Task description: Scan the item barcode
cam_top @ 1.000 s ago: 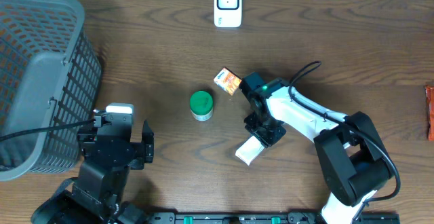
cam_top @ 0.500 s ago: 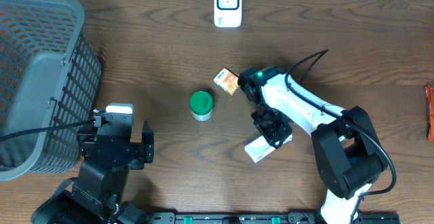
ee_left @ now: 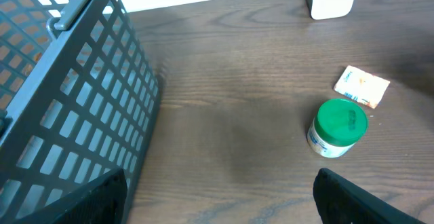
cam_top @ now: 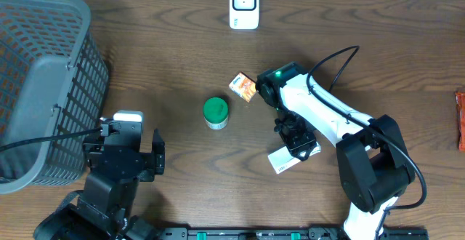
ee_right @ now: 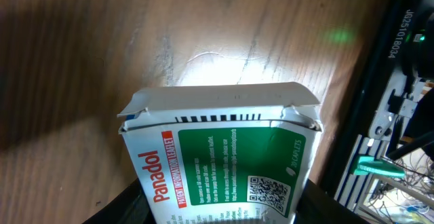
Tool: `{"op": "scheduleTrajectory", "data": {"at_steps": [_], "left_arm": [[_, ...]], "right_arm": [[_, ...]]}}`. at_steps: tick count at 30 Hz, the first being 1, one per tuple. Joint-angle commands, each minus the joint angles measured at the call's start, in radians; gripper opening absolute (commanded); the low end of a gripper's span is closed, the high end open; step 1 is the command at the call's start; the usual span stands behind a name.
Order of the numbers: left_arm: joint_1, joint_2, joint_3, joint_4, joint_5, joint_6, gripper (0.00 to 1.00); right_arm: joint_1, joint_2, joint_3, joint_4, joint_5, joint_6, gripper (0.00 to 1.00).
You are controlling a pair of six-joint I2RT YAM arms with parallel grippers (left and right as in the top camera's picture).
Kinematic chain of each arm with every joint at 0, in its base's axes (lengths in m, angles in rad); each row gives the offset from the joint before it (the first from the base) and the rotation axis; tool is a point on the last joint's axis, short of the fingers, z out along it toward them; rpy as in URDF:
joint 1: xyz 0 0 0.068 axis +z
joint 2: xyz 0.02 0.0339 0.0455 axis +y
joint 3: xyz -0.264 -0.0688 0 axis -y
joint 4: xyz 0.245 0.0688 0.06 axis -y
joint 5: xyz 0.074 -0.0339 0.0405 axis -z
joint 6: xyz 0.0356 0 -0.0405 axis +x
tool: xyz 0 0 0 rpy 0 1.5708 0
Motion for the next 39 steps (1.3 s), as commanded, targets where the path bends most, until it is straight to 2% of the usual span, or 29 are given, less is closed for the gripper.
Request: {"op": "scheduleTrajectory", "data": {"at_steps": [1, 16, 25, 32, 39], "left_arm": [[-0.003, -0.004, -0.002, -0.002, -0.010, -0.006, 0.88], [-0.003, -0.004, -0.002, -0.002, -0.010, -0.006, 0.88], [-0.003, -0.004, -0.002, -0.002, -0.010, -0.006, 0.88], [-0.003, -0.004, -0.002, -0.002, -0.010, -0.006, 0.88], [-0.003, -0.004, -0.002, -0.002, -0.010, -0.006, 0.88]], "right_arm": [[-0.003, 0.006, 0.014, -0.044, 0.020, 0.028, 0.48], [-0.003, 0.006, 0.014, -0.079, -0.027, 0.029, 0.47], [0.001, 0.006, 0.014, -0.028, -0.100, 0.249, 0.49], [0.001, 0.006, 0.014, 0.097, -0.160, 0.248, 0.45], [0.001, 0.006, 0.014, 0.074, -0.122, 0.234, 0.47]]}}
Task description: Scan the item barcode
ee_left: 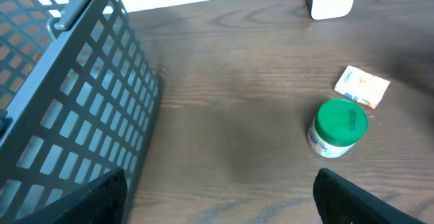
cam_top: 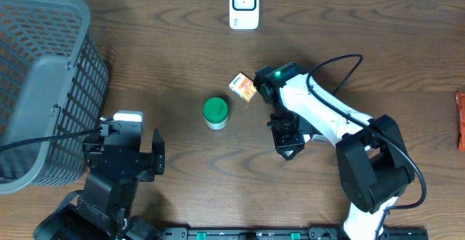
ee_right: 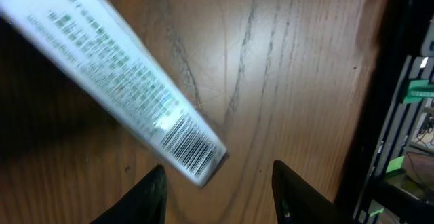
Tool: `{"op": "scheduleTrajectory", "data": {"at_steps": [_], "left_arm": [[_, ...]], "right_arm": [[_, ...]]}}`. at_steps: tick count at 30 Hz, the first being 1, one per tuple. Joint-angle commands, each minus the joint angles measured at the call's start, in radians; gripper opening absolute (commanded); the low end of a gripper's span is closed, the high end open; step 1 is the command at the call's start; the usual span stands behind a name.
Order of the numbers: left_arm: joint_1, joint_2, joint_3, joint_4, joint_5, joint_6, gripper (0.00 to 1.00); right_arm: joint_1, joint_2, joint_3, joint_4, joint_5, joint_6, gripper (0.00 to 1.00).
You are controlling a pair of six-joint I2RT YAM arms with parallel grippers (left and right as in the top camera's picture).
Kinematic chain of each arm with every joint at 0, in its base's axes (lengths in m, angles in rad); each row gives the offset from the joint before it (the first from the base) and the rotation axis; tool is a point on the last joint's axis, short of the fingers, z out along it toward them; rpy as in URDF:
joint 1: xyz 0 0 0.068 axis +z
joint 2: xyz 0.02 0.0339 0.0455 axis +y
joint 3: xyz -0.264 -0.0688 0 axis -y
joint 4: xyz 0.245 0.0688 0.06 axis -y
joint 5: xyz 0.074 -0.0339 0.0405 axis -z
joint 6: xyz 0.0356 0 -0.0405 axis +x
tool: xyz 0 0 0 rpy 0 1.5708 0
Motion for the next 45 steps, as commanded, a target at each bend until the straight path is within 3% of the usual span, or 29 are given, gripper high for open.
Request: {"op": "scheduleTrajectory", "data": {"at_steps": [1, 5, 11, 16, 20, 25, 32, 45], "left_arm": [[-0.003, -0.004, -0.002, -0.002, -0.010, -0.006, 0.88], [-0.003, -0.004, -0.002, -0.002, -0.009, -0.006, 0.88], [-0.003, -0.004, -0.002, -0.002, -0.010, -0.006, 0.88], [-0.003, -0.004, -0.002, -0.002, -0.010, -0.006, 0.88], [-0.003, -0.004, -0.002, -0.002, -0.010, -0.006, 0.88], [-0.003, -0.004, -0.002, -0.002, -0.010, -0.006, 0.88], [-0.003, -0.004, -0.002, -0.002, -0.010, -0.006, 0.88], [-0.003, -0.004, -0.002, -0.002, -0.010, -0.006, 0.88]], "right_arm": [[0.001, 0.005, 0.012, -0.003, 0.025, -0.007, 0.49], [0.000, 0.005, 0.015, 0.050, 0.044, -0.156, 0.64], [-0.027, 0.005, 0.081, 0.093, 0.061, -0.378, 0.70], [-0.069, -0.007, 0.217, -0.058, 0.182, -0.492, 0.81], [-0.105, -0.041, 0.254, -0.146, 0.253, -0.572, 0.99], [-0.158, -0.047, 0.172, -0.130, 0.281, -0.631, 0.99], [-0.211, -0.047, -0.025, 0.161, 0.196, -0.752, 0.99], [-0.206, -0.047, -0.315, 0.458, 0.142, -0.752, 0.98]]}}
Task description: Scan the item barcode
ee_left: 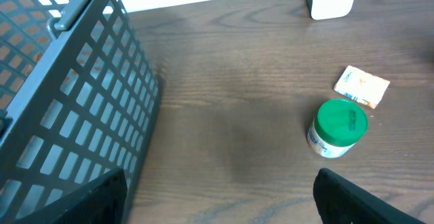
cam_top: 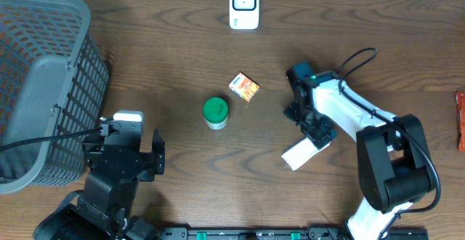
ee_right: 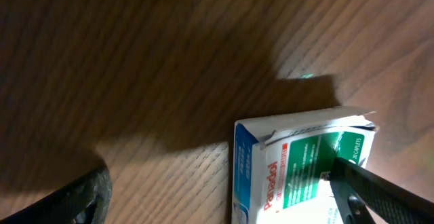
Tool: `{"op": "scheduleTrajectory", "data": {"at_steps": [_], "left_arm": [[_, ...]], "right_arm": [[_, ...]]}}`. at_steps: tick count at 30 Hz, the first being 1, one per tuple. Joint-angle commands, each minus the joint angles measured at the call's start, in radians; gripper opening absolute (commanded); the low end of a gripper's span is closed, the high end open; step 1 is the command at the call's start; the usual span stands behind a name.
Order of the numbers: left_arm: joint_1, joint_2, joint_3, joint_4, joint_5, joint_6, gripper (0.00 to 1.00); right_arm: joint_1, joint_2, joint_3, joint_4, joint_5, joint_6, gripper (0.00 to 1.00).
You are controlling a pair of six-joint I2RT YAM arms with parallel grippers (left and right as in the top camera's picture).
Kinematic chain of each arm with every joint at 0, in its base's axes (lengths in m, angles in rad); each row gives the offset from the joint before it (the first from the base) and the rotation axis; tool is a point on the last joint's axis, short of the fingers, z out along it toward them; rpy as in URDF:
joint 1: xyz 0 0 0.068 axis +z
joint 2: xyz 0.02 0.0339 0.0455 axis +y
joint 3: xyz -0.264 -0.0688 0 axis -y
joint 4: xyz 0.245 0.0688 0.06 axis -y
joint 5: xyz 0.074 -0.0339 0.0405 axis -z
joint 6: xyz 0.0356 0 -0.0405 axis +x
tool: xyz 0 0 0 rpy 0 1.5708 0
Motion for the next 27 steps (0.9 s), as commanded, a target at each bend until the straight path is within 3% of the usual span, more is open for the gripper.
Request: {"op": "scheduleTrajectory", "data": {"at_steps": [1, 11, 21, 27], "left_arm": [[-0.003, -0.004, -0.002, -0.002, -0.010, -0.006, 0.88], [-0.003, -0.004, -0.002, -0.002, -0.010, -0.006, 0.88], [-0.003, -0.004, -0.002, -0.002, -0.010, -0.006, 0.88], [-0.003, -0.004, -0.002, -0.002, -0.010, -0.006, 0.88]], "right_arm": [[0.001, 0.018, -0.087, 0.017, -0.035, -0.009, 0.98], [-0.002, -0.033, -0.068, 0.014, -0.032, -0.092, 0.92], [-0.009, -0.269, 0.062, -0.198, 0.002, -0.093, 0.96], [-0.009, -0.361, 0.008, -0.357, 0.106, 0.132, 0.97]]}}
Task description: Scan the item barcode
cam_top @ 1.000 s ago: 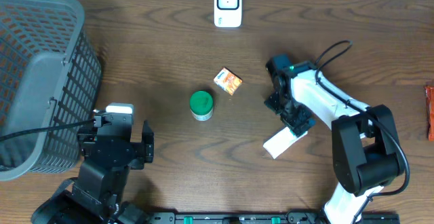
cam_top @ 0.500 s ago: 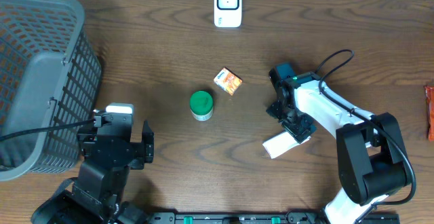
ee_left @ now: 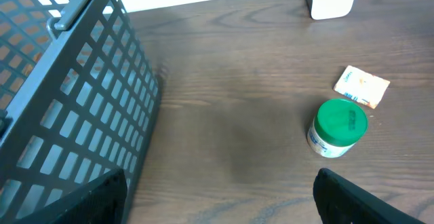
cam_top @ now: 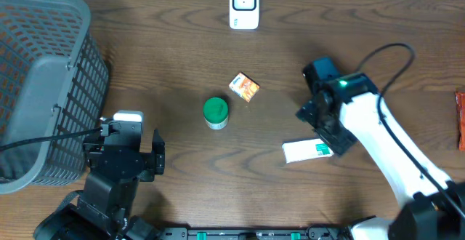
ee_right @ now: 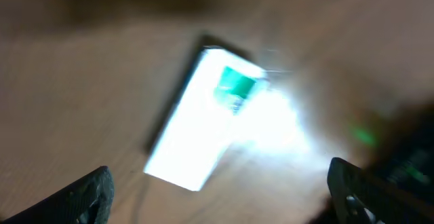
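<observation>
The white and green Panadol box (cam_top: 306,151) lies flat on the table. In the right wrist view the box (ee_right: 203,122) is a bright blur. My right gripper (cam_top: 328,132) hovers just right of and above it, open and holding nothing; the right gripper (ee_right: 220,200) shows its fingers spread to the frame's corners. The white scanner (cam_top: 244,5) stands at the far edge, and the left wrist view catches the scanner too. My left gripper (cam_top: 125,153) rests near the front left; the left gripper (ee_left: 217,203) is open and empty.
A green-lidded jar (cam_top: 215,113) and a small orange and white packet (cam_top: 244,86) sit mid-table; the jar (ee_left: 338,126) and packet (ee_left: 362,86) show in the left wrist view. A grey basket (cam_top: 36,87) fills the left side. A red item (cam_top: 460,120) lies at the right edge.
My right gripper has moved right and away from the box, and the arm's pose has changed. The box has turned from slanted to nearly level. The left arm is unchanged.
At first my right gripper was down on the Panadol box lying flat. Then the box was up on edge under the gripper, its barcode side showing. Later it lay flat again with the gripper open over it, and now the gripper stands apart from it.
</observation>
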Tool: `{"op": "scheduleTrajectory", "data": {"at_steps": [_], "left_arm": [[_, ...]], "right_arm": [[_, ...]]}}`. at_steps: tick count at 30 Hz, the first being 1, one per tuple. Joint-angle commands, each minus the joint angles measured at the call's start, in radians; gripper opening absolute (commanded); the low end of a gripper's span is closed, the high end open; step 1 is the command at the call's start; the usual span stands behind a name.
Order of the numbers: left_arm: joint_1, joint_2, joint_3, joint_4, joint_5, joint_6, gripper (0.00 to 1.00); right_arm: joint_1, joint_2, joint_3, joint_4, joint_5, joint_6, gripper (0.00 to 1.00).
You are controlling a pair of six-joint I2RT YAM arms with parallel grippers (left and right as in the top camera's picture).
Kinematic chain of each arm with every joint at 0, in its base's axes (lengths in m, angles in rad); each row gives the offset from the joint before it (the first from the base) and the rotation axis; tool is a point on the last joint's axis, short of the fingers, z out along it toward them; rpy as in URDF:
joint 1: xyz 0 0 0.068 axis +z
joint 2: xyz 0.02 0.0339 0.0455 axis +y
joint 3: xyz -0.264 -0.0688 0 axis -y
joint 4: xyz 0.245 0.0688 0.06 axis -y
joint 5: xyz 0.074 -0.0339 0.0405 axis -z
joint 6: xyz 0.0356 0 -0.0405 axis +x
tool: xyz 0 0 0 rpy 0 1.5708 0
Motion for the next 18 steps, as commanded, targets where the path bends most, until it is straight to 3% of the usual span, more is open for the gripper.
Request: {"op": "scheduleTrajectory", "data": {"at_steps": [1, 10, 18], "left_arm": [[-0.003, -0.004, -0.002, -0.002, -0.010, -0.006, 0.88], [-0.003, -0.004, -0.002, -0.002, -0.010, -0.006, 0.88], [-0.003, -0.004, -0.002, -0.002, -0.010, -0.006, 0.88]], "right_arm": [[-0.008, -0.024, -0.063, -0.018, 0.079, 0.179, 0.97], [-0.007, -0.032, -0.299, 0.298, -0.031, 0.339, 0.93], [-0.007, -0.032, -0.393, 0.369, -0.036, 0.412, 0.91]]}}
